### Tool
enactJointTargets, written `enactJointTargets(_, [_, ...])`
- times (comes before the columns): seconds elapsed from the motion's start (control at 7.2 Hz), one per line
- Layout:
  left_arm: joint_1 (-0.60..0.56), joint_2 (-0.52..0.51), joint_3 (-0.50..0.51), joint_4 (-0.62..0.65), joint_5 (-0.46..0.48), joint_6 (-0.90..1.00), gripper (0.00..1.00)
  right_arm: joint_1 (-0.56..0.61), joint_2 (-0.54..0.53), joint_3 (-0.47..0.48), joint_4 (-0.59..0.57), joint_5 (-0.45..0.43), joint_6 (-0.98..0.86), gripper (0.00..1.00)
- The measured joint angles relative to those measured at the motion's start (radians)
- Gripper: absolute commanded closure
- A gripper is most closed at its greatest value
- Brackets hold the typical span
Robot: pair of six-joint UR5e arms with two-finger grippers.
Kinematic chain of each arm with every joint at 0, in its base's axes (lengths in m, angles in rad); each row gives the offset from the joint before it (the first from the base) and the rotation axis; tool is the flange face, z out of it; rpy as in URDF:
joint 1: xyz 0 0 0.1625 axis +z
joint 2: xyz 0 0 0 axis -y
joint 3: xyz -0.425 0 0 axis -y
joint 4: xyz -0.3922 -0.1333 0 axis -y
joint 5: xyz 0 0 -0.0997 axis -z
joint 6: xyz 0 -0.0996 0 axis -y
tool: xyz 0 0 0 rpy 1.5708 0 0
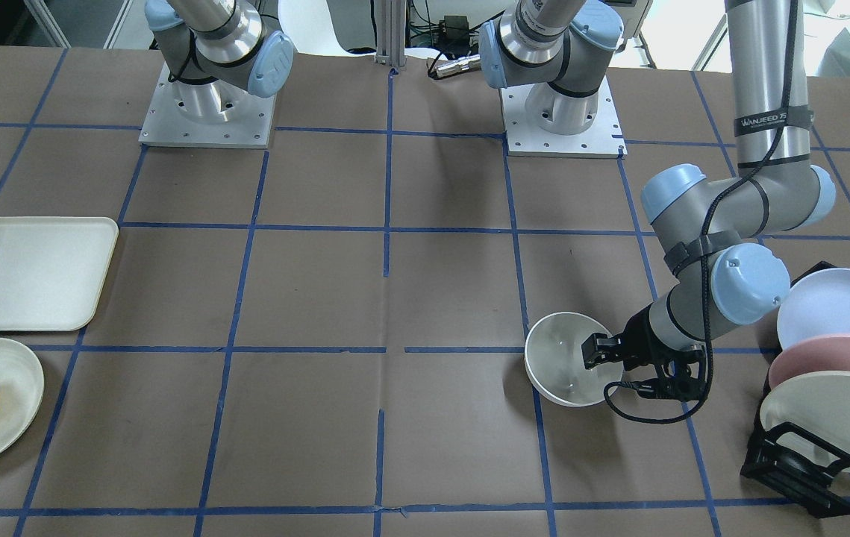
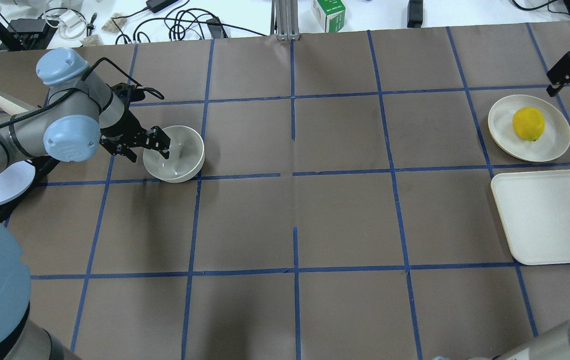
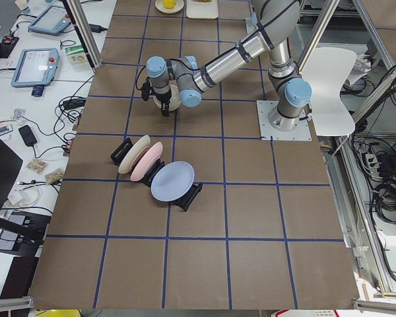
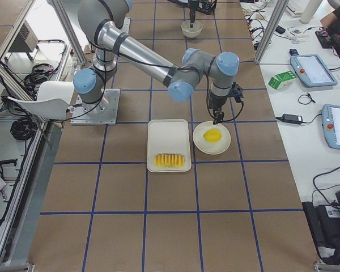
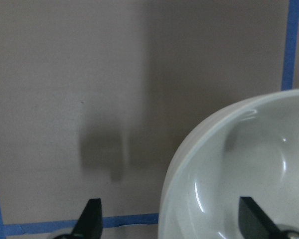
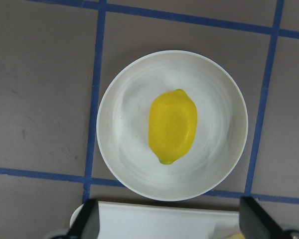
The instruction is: Place bowl and put lemon in it
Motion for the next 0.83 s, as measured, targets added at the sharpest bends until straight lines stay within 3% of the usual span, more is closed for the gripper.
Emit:
enactJointTargets(0.42, [-0.002, 0.005, 0.009, -0.004, -0.003, -0.014, 1.00, -0.001, 0.164, 0.002, -0.101, 0.000, -0.040, 0.04])
enactJointTargets(0.56, [-0.005, 0.021, 0.017, -0.022, -0.004, -0.017, 1.00, -0.001, 0.196, 0.003, -0.119, -0.006, -0.054, 0.19])
enactJointTargets(0.69, [-0.012, 0.041, 0.022, -0.045, -0.004, -0.027, 1.00, -0.001, 0.211, 0.003, -0.124, -0.013, -0.061, 0.57])
enactJointTargets(0.83, [-0.025, 0.066, 0.021, -0.062, -0.019, -0.053, 1.00, -0.001, 0.216, 0.003, -0.121, -0.017, -0.063, 0.76])
